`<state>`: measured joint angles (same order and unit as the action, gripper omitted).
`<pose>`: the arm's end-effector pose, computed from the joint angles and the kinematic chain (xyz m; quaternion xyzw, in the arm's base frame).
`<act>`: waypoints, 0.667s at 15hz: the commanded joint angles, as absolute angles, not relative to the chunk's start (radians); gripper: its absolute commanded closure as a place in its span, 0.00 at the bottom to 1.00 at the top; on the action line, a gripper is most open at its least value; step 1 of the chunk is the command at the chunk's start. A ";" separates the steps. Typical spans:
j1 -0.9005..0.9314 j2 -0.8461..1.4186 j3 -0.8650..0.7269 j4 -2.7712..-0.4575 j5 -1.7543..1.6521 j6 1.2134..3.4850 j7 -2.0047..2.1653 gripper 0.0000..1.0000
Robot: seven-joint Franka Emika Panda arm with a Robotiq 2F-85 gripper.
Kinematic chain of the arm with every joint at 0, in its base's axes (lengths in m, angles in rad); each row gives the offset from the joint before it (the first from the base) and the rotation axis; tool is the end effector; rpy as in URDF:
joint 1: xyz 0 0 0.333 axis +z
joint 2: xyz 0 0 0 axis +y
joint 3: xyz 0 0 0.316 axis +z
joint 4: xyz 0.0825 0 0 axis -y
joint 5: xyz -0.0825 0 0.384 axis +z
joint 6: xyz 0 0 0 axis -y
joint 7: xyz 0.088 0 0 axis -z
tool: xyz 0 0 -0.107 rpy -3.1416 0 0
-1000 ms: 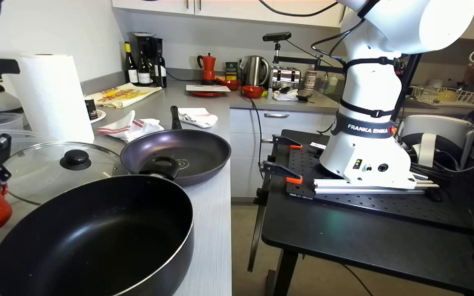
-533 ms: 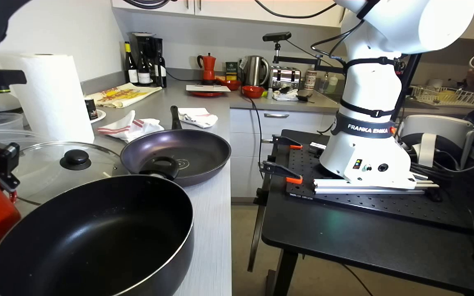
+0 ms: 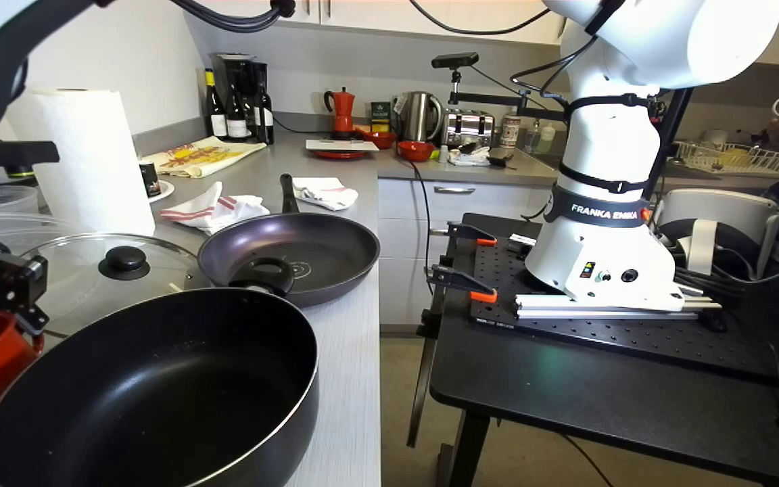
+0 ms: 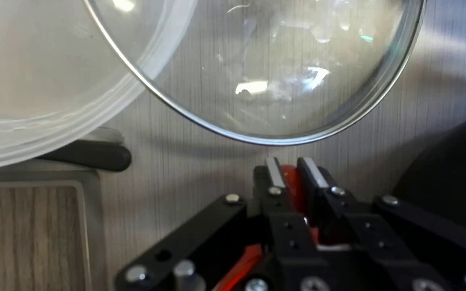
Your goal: Move the orange cup to the left
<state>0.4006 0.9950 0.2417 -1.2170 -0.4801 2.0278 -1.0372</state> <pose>0.6332 0.3833 0.1643 0.6030 0.7877 -0.0939 0.0842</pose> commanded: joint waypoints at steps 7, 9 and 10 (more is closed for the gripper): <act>0.411 1.040 0.232 -1.166 -0.439 2.024 -1.087 0.96; 0.413 1.049 0.232 -1.157 -0.438 2.021 -1.091 0.96; 0.414 1.053 0.232 -1.153 -0.437 2.020 -1.095 0.96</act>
<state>0.4016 1.0253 0.2412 -1.2034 -0.4686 2.0281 -1.0546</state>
